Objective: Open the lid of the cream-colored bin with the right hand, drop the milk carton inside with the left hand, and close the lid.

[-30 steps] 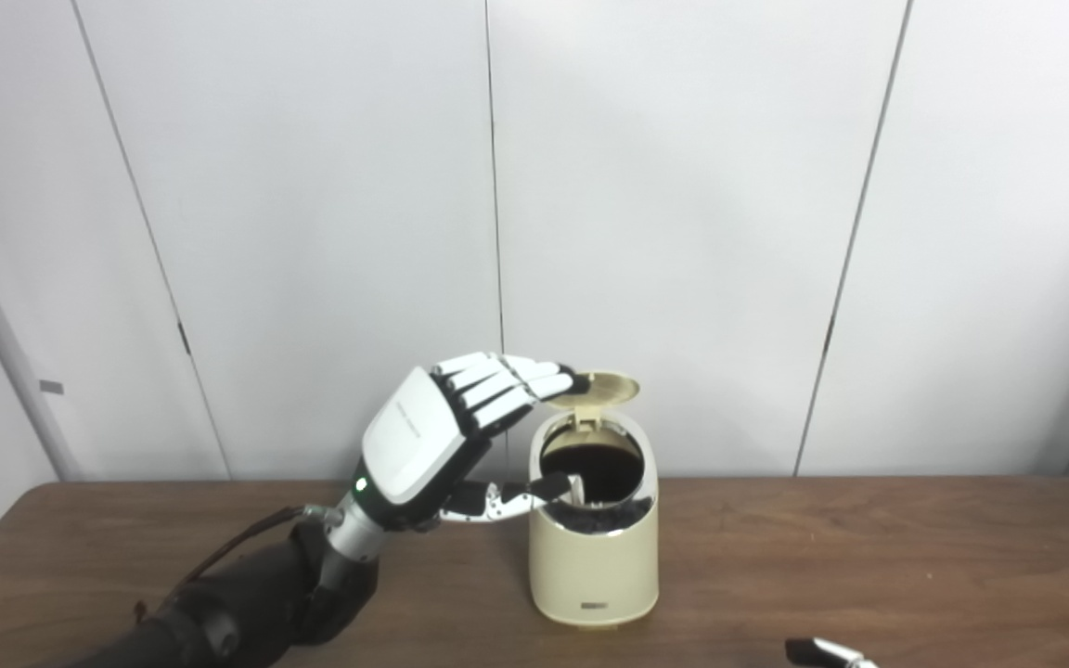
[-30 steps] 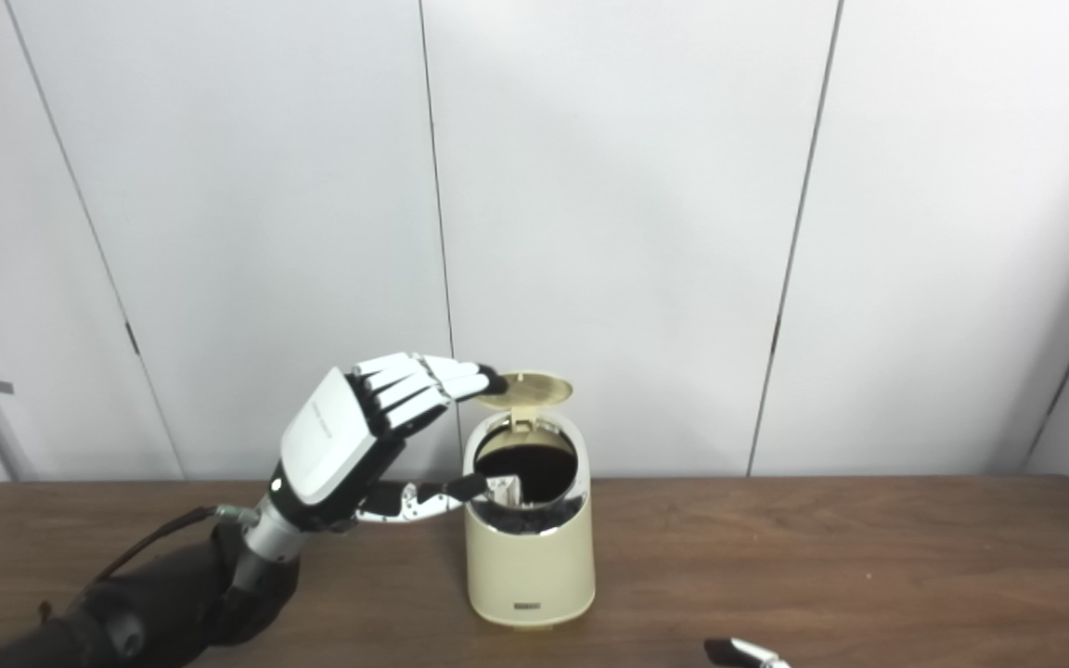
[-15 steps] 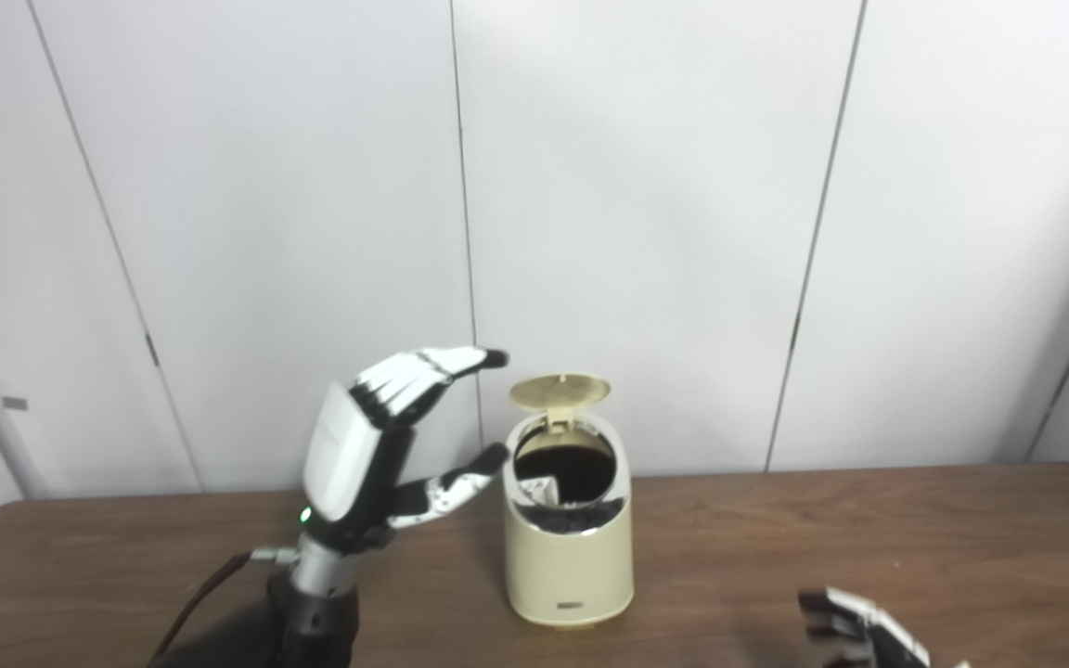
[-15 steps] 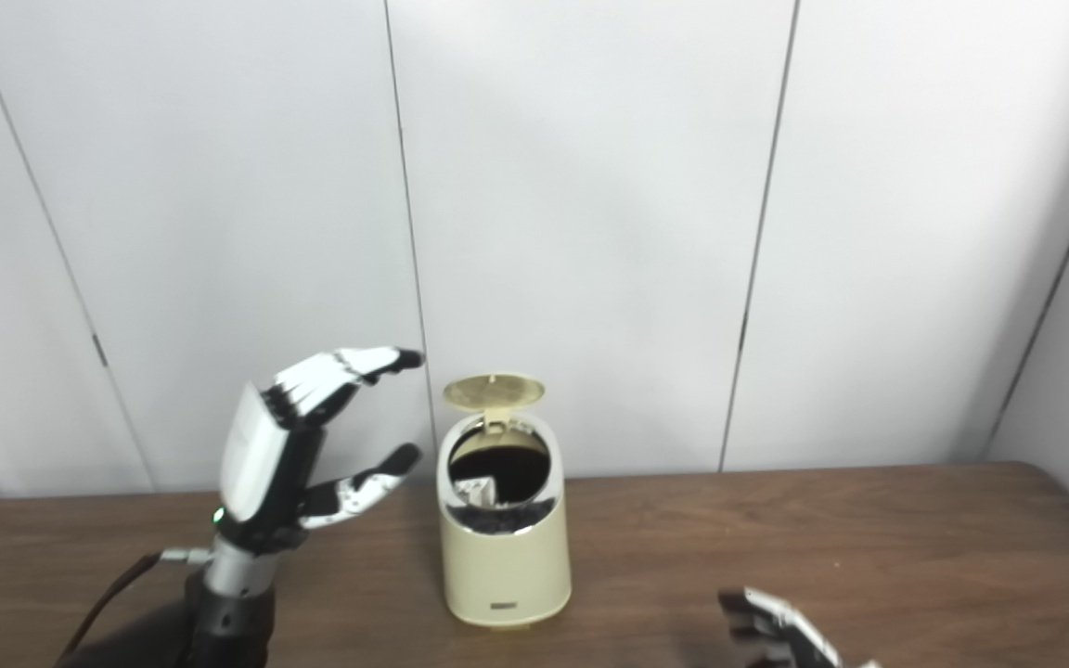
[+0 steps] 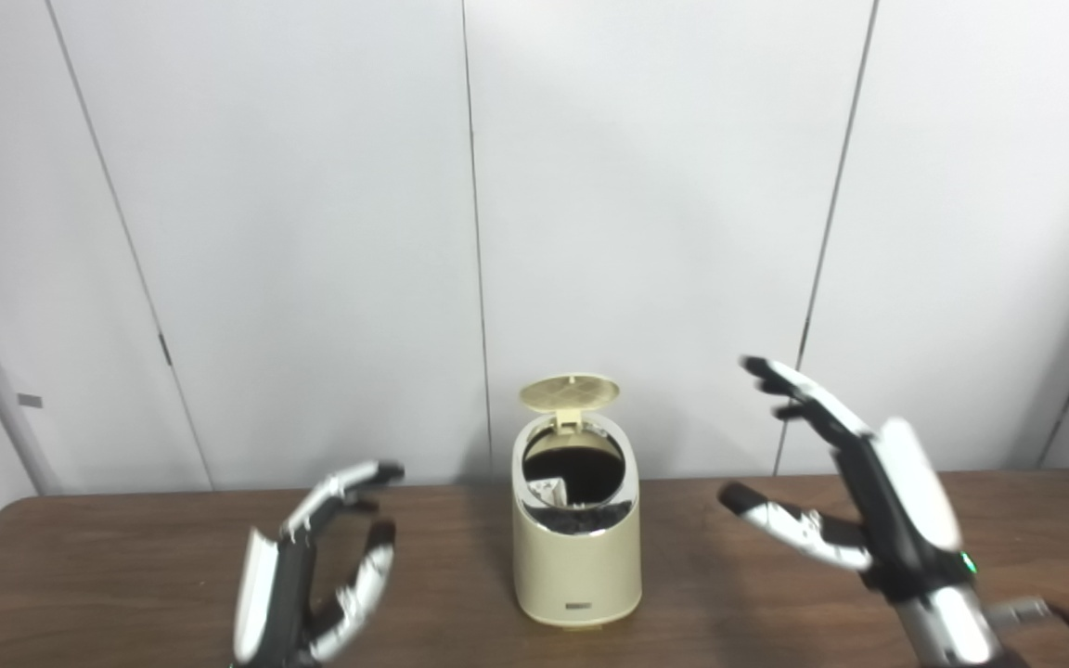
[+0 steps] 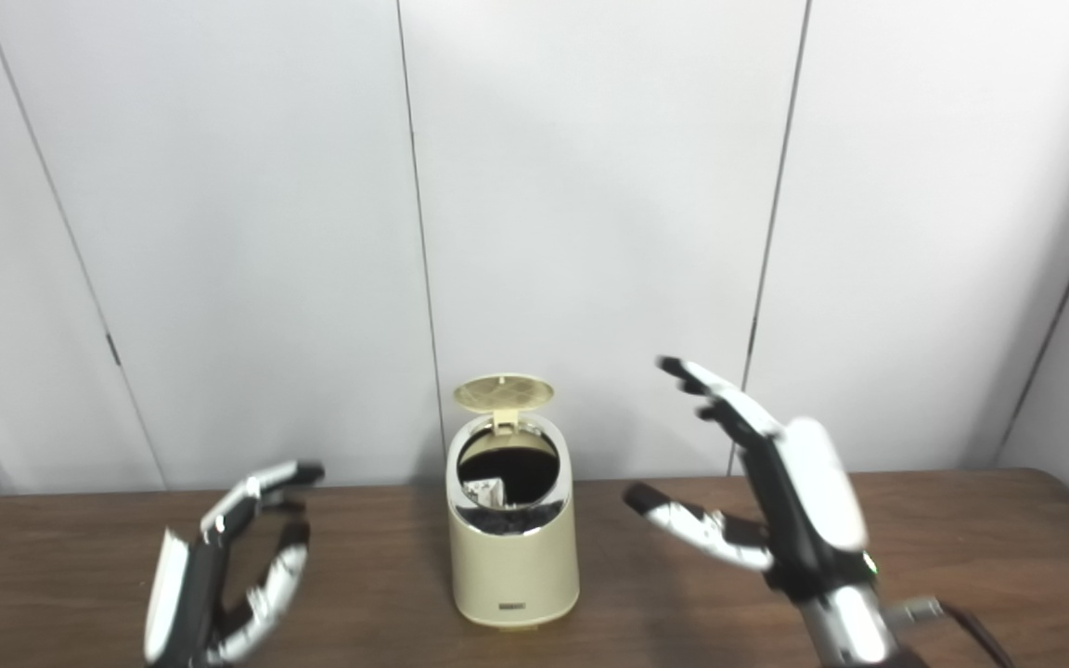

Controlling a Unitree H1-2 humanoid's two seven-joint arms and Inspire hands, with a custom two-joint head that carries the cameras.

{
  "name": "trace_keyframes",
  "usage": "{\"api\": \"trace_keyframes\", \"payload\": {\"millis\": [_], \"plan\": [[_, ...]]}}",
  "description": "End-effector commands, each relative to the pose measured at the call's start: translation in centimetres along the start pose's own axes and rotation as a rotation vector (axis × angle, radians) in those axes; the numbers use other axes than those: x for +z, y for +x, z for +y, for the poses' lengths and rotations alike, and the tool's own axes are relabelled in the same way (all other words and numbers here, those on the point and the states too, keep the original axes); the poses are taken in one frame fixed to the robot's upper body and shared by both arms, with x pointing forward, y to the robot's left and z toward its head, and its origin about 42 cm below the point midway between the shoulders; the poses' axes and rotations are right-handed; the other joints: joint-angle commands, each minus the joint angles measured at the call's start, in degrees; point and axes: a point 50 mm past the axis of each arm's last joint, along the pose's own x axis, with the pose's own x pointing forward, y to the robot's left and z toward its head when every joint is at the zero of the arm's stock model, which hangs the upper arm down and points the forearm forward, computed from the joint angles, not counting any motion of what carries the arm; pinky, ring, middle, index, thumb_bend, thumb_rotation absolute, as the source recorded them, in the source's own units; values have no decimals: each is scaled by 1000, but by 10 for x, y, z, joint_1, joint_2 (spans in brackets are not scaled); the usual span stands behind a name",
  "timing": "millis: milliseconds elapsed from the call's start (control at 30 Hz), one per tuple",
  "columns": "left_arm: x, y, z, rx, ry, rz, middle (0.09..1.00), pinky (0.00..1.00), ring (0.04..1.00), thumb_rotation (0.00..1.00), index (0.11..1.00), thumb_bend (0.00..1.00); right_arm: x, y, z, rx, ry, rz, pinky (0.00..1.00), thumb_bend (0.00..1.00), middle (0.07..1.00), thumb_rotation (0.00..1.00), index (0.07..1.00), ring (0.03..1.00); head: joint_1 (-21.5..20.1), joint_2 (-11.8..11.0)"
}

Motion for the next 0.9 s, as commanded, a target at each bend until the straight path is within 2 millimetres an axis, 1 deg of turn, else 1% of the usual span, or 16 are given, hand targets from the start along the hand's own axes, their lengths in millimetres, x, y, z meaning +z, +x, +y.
{"api": "trace_keyframes", "payload": {"millis": [0, 33, 67, 100, 167, 233, 267, 333, 400, 467, 567, 667, 700, 733, 867], "plan": [[9, 11, 3, 21, -12, -51, 737, 602, 716, 420, 729, 168, 19, 27, -20, -21, -62, -93, 660, 568, 878, 829, 856, 833, 0, 0], [10, 7, 4, 27, -17, -37, 736, 603, 715, 415, 728, 170, 23, 36, -22, -1, -83, -107, 666, 572, 878, 838, 853, 837, 1, 1], [10, 5, 4, 31, -23, -25, 736, 606, 717, 445, 727, 182, 25, 44, -25, 18, -92, -122, 707, 577, 890, 864, 863, 858, 2, 1], [11, 2, 4, 36, -28, -15, 737, 608, 719, 469, 728, 191, 28, 51, -27, 34, -109, -130, 730, 576, 895, 869, 869, 869, 3, 1], [11, -4, 3, 40, -46, 13, 739, 610, 718, 489, 731, 203, 36, 65, -30, 67, -127, -138, 756, 599, 899, 885, 881, 883, 4, 3], [10, -11, 1, 36, -64, 47, 745, 619, 722, 492, 737, 196, 42, 78, -31, 102, -147, -157, 784, 588, 901, 868, 889, 892, 5, 4], [10, -15, -1, 35, -72, 64, 750, 628, 727, 473, 741, 194, 44, 84, -31, 119, -159, -165, 800, 578, 903, 854, 894, 899, 6, 6], [9, -21, -2, 34, -75, 87, 759, 639, 735, 468, 747, 200, 48, 94, -29, 149, -176, -171, 812, 586, 913, 859, 900, 911, 7, 7], [9, -27, -4, 35, -79, 107, 763, 639, 737, 475, 748, 203, 52, 103, -26, 183, -195, -175, 858, 595, 938, 871, 917, 941, 7, 11], [10, -30, -7, 40, -92, 121, 756, 634, 732, 463, 743, 208, 54, 110, -24, 206, -205, -176, 838, 612, 935, 876, 916, 943, 8, 14], [13, -33, -11, 46, -93, 127, 741, 621, 719, 460, 736, 203, 53, 118, -18, 235, -210, -177, 819, 622, 926, 841, 906, 939, 11, 17], [13, -36, -14, 53, -101, 139, 741, 630, 719, 466, 736, 203, 49, 128, -10, 273, -223, -177, 829, 633, 931, 860, 912, 946, 16, 19], [13, -37, -15, 53, -99, 142, 741, 629, 718, 495, 735, 197, 49, 132, -7, 289, -227, -170, 840, 652, 939, 880, 922, 956, 18, 20], [14, -38, -16, 54, -98, 143, 741, 628, 717, 499, 735, 195, 48, 135, -5, 301, -228, -166, 843, 656, 941, 883, 924, 959, 19, 22], [13, -43, -15, 68, -119, 168, 744, 638, 722, 508, 736, 194, 48, 144, 6, 331, -218, -155, 838, 662, 936, 864, 916, 954, 23, 28]]}}
